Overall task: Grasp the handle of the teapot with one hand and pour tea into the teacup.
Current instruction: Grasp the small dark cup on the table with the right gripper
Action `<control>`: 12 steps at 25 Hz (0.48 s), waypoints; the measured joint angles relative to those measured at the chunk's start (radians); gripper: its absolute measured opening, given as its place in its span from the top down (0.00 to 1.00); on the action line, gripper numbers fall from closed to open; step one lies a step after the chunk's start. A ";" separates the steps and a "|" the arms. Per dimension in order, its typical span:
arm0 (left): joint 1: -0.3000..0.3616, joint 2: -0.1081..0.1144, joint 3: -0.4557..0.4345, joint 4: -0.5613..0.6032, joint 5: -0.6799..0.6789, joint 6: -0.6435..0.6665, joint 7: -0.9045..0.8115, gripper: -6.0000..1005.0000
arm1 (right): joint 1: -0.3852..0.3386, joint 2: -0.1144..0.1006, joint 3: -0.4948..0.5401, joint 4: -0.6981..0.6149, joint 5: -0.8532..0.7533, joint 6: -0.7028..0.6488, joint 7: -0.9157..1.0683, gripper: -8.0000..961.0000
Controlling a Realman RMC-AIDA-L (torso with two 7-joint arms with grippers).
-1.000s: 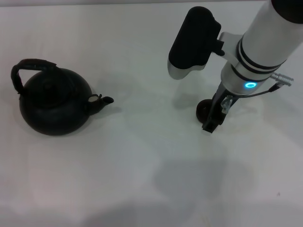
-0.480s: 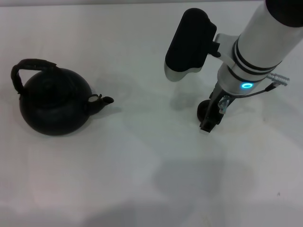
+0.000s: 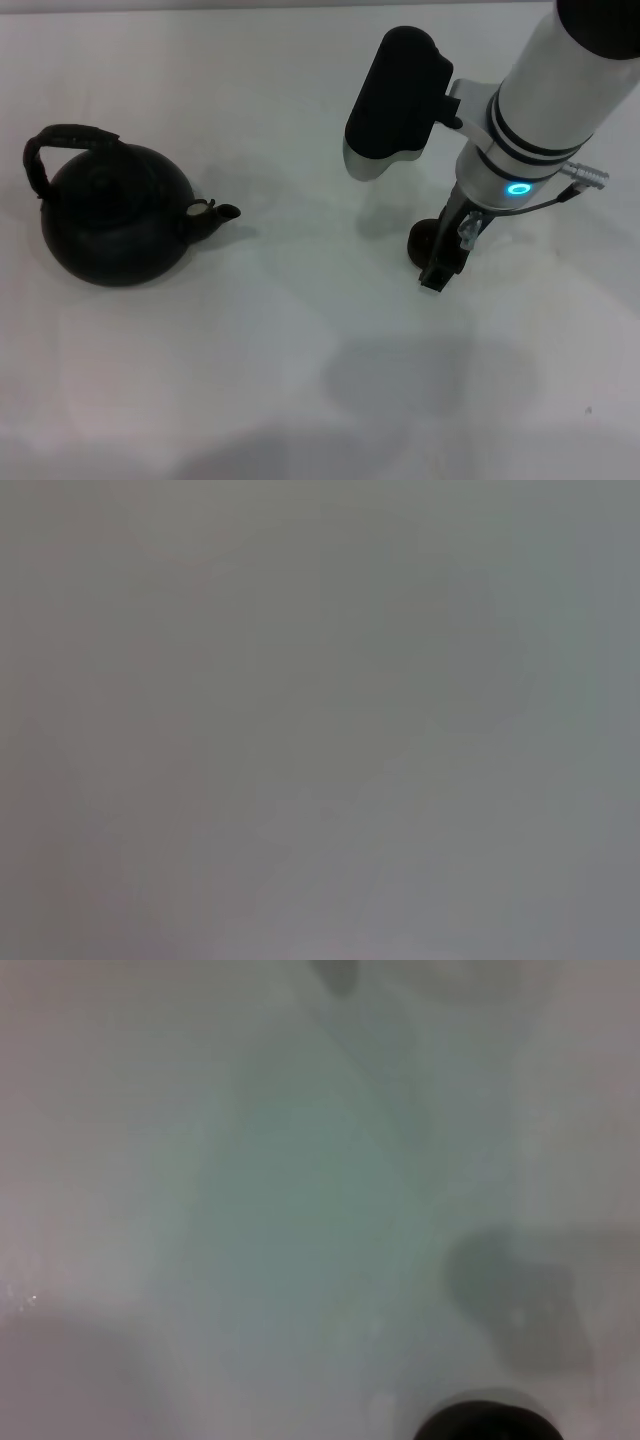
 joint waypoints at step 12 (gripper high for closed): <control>0.011 0.000 0.000 -0.001 0.000 0.005 0.000 0.16 | -0.002 0.000 -0.002 0.003 0.000 -0.012 0.006 0.14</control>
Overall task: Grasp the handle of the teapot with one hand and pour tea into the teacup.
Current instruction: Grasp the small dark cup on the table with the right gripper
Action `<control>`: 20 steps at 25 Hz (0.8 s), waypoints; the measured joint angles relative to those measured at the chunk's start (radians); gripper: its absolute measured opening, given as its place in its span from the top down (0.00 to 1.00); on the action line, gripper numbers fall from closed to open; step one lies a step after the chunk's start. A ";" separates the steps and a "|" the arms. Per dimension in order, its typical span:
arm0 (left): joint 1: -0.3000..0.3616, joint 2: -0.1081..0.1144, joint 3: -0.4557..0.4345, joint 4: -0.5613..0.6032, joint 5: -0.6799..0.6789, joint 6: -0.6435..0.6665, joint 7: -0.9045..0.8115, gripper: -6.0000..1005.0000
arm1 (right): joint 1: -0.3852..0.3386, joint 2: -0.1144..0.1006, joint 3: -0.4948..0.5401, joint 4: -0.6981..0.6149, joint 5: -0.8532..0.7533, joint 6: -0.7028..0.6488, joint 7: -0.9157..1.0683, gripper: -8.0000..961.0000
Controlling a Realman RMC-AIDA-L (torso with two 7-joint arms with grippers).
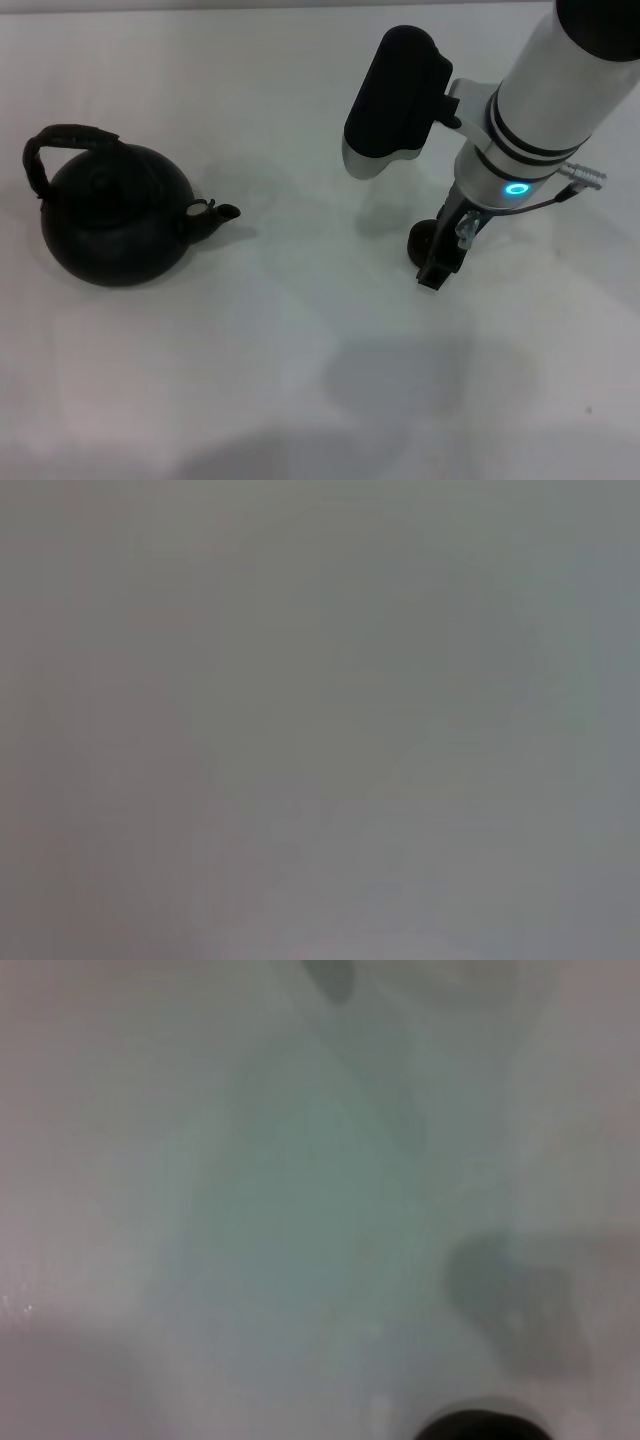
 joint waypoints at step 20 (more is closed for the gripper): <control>0.004 0.000 0.000 -0.001 0.000 0.003 0.000 0.16 | -0.006 0.000 -0.015 -0.002 0.000 -0.018 0.012 0.14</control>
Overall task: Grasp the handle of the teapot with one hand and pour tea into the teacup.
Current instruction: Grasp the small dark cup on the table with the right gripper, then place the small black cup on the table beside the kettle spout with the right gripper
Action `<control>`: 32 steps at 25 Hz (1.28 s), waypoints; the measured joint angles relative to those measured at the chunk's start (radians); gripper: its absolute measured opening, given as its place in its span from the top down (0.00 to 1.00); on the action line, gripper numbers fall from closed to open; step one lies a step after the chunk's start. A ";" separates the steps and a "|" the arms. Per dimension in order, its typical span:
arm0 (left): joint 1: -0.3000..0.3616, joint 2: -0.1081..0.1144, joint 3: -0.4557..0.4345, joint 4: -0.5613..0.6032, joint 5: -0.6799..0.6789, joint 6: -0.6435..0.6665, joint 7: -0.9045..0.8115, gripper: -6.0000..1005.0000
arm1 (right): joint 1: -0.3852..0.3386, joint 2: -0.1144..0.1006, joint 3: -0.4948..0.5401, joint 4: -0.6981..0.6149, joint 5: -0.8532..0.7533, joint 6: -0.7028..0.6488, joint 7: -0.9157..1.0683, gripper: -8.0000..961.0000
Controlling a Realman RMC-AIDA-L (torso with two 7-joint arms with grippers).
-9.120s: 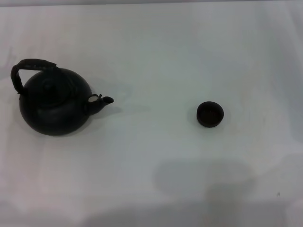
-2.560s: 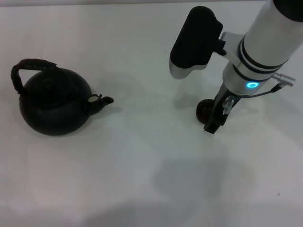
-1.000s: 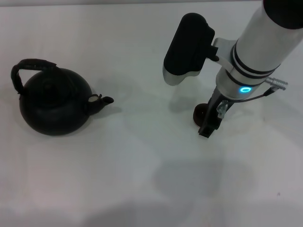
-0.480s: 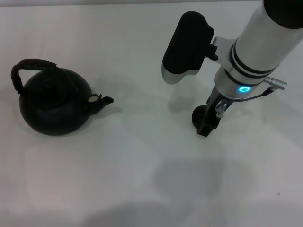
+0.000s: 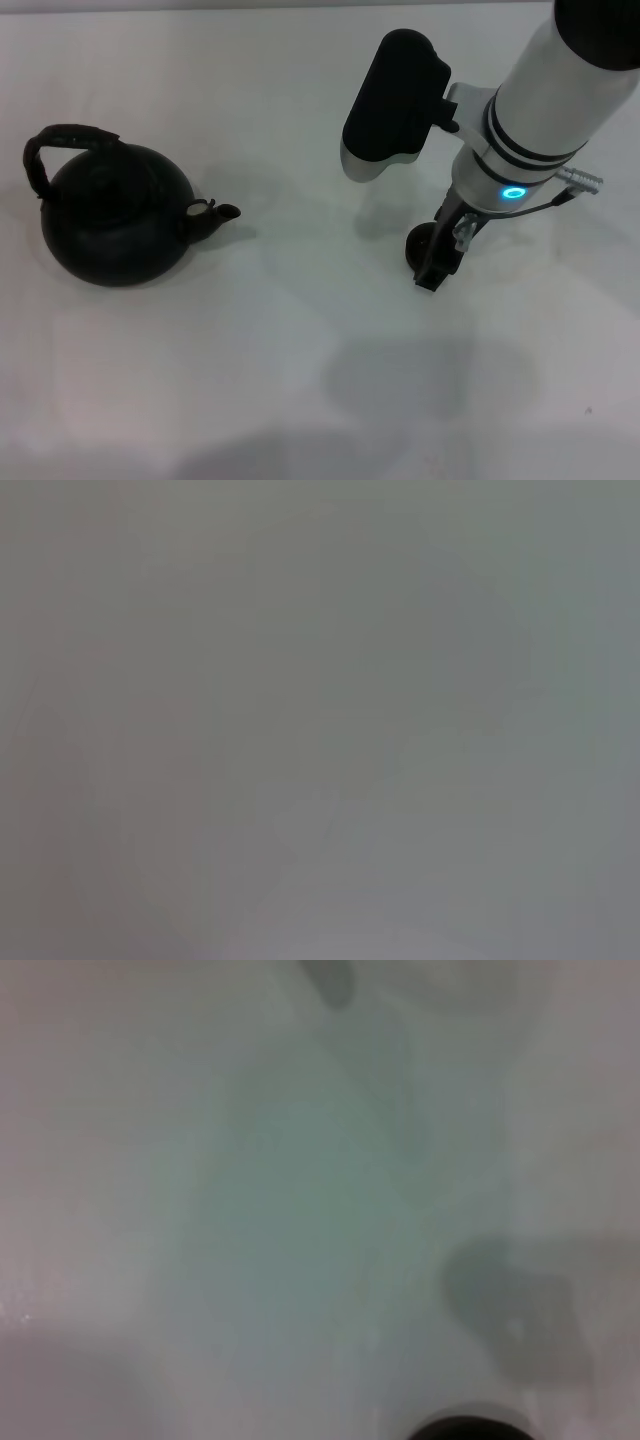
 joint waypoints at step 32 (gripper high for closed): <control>0.003 0.000 0.003 -0.002 0.000 0.000 -0.002 0.16 | 0.208 0.000 -0.025 0.129 0.171 -0.178 -0.085 0.23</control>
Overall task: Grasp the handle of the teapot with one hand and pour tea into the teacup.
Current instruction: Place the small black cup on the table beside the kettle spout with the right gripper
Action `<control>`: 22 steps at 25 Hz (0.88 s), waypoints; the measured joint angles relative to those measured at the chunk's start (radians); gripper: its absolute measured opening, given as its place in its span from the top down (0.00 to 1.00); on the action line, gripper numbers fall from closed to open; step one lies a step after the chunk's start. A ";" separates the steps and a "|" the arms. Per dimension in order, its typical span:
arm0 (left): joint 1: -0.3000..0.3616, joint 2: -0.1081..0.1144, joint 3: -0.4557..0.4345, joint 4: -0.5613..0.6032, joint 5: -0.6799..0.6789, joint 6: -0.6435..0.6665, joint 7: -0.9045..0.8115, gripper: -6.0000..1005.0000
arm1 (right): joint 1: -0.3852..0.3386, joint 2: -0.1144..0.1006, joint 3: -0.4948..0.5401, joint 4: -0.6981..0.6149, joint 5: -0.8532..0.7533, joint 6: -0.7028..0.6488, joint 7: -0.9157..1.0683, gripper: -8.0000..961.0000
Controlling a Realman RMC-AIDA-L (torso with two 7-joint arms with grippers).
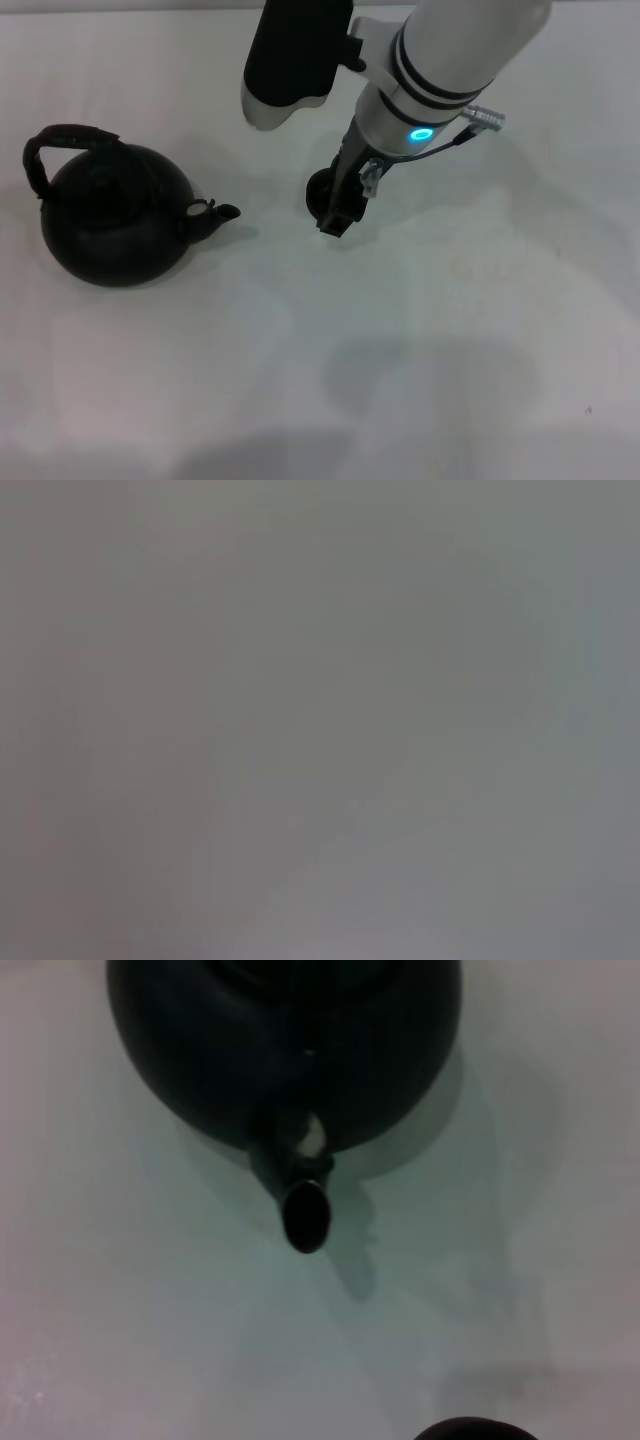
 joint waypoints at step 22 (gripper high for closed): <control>-0.004 0.000 0.001 -0.001 0.000 -0.006 0.000 0.16 | 0.051 0.000 -0.147 0.138 0.120 -0.116 -0.030 0.23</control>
